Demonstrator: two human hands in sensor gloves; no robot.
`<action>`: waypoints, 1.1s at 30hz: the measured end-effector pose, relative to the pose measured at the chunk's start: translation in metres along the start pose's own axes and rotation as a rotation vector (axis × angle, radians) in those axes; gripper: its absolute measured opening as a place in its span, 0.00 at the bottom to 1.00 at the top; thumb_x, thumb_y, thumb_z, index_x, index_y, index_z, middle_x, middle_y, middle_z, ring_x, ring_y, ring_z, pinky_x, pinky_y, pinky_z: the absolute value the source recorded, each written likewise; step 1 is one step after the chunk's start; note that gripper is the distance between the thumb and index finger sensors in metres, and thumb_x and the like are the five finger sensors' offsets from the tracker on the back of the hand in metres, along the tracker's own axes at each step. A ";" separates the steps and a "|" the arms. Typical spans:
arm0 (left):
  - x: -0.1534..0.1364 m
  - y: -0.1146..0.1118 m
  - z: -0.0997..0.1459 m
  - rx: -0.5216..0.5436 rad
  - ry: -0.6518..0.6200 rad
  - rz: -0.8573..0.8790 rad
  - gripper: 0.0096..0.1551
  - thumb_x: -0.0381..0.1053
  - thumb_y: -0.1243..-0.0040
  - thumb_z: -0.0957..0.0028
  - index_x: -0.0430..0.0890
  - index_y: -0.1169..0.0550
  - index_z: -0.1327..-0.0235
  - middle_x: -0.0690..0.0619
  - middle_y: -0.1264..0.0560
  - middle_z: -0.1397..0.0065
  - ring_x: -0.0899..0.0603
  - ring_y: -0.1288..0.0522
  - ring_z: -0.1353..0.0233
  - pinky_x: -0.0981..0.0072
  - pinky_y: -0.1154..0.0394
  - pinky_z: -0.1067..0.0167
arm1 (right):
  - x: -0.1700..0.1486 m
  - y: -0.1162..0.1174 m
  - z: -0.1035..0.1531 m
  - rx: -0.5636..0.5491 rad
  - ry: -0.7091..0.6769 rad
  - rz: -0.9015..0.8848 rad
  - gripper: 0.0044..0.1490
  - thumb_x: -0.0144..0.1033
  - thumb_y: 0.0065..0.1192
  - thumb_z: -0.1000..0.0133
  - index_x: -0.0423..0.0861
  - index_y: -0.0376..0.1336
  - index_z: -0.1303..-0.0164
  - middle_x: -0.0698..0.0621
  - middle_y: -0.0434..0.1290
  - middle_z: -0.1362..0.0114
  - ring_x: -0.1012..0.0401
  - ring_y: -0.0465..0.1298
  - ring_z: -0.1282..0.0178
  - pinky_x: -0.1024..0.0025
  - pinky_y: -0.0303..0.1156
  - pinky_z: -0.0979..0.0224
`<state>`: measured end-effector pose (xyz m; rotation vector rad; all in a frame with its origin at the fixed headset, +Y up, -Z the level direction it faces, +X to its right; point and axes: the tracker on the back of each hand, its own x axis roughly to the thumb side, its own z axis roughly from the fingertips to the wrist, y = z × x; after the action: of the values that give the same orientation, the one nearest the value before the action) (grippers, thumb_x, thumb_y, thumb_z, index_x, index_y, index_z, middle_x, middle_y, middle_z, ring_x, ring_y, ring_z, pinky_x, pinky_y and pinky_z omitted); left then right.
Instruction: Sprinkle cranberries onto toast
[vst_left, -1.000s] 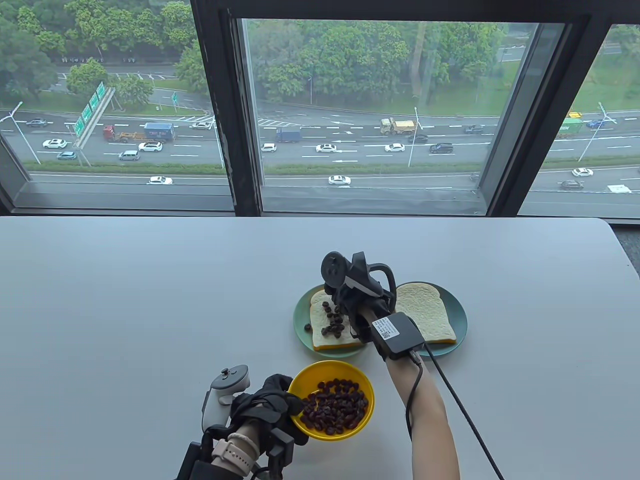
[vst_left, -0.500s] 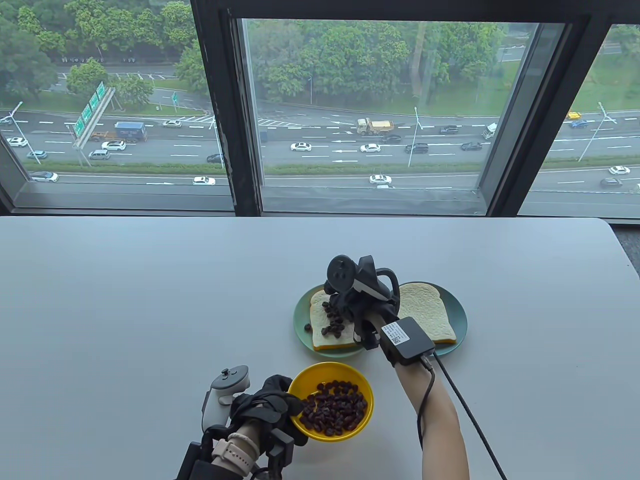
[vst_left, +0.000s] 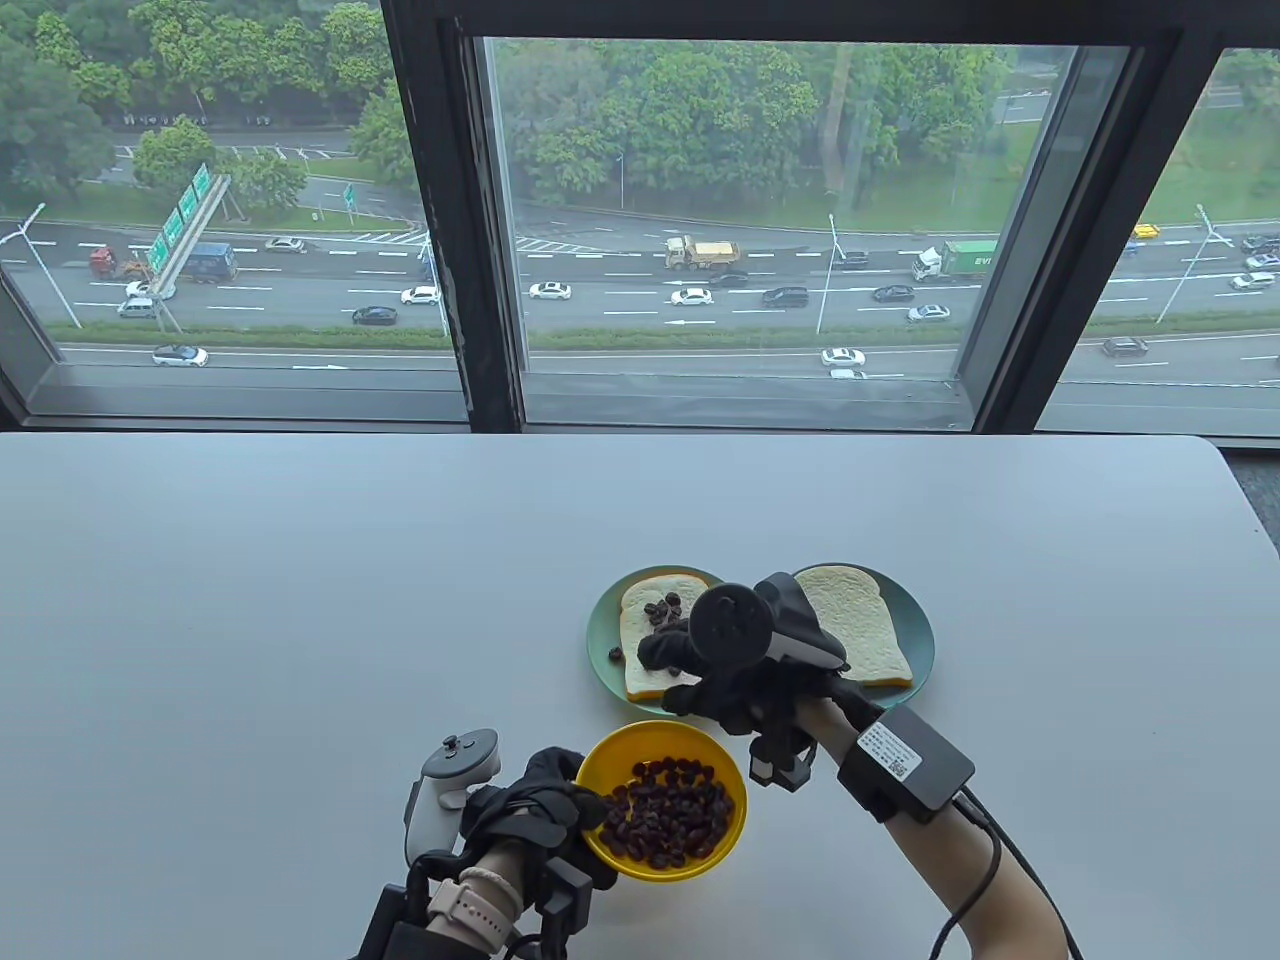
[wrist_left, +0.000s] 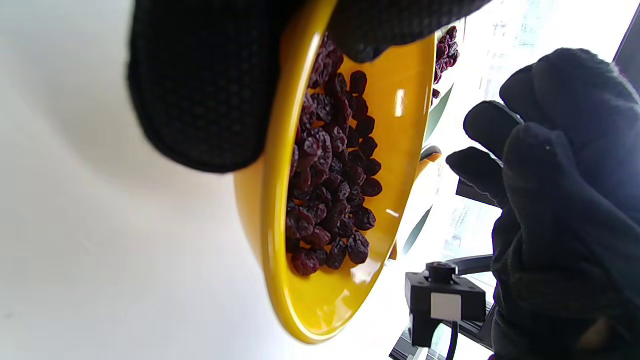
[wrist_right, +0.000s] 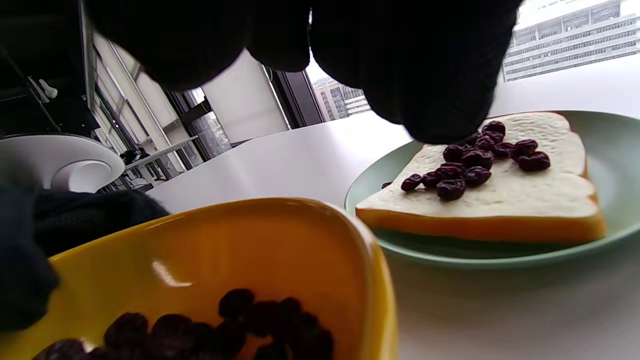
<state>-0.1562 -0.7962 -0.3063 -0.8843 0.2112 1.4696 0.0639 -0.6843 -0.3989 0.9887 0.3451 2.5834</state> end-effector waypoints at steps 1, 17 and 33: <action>0.000 0.000 0.000 0.001 -0.002 -0.001 0.35 0.42 0.43 0.48 0.54 0.49 0.35 0.42 0.39 0.44 0.39 0.30 0.53 0.61 0.12 0.65 | 0.006 0.002 0.004 0.033 -0.021 -0.005 0.41 0.50 0.62 0.57 0.56 0.55 0.32 0.47 0.61 0.27 0.50 0.74 0.34 0.69 0.82 0.41; 0.003 -0.004 0.002 0.024 -0.066 0.050 0.36 0.40 0.42 0.49 0.54 0.49 0.37 0.41 0.39 0.44 0.39 0.31 0.53 0.60 0.11 0.65 | 0.065 0.064 0.018 0.223 -0.128 0.605 0.46 0.44 0.67 0.62 0.60 0.51 0.33 0.52 0.56 0.26 0.52 0.66 0.30 0.74 0.78 0.39; -0.001 -0.006 -0.001 0.005 -0.038 0.015 0.36 0.41 0.43 0.48 0.53 0.49 0.36 0.41 0.39 0.44 0.39 0.31 0.53 0.61 0.12 0.65 | 0.066 0.050 0.033 -0.027 -0.191 0.529 0.31 0.41 0.74 0.67 0.63 0.67 0.52 0.57 0.73 0.42 0.62 0.80 0.51 0.85 0.88 0.58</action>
<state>-0.1507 -0.7970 -0.3044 -0.8518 0.1933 1.4979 0.0287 -0.6991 -0.3185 1.4656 -0.0092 2.8983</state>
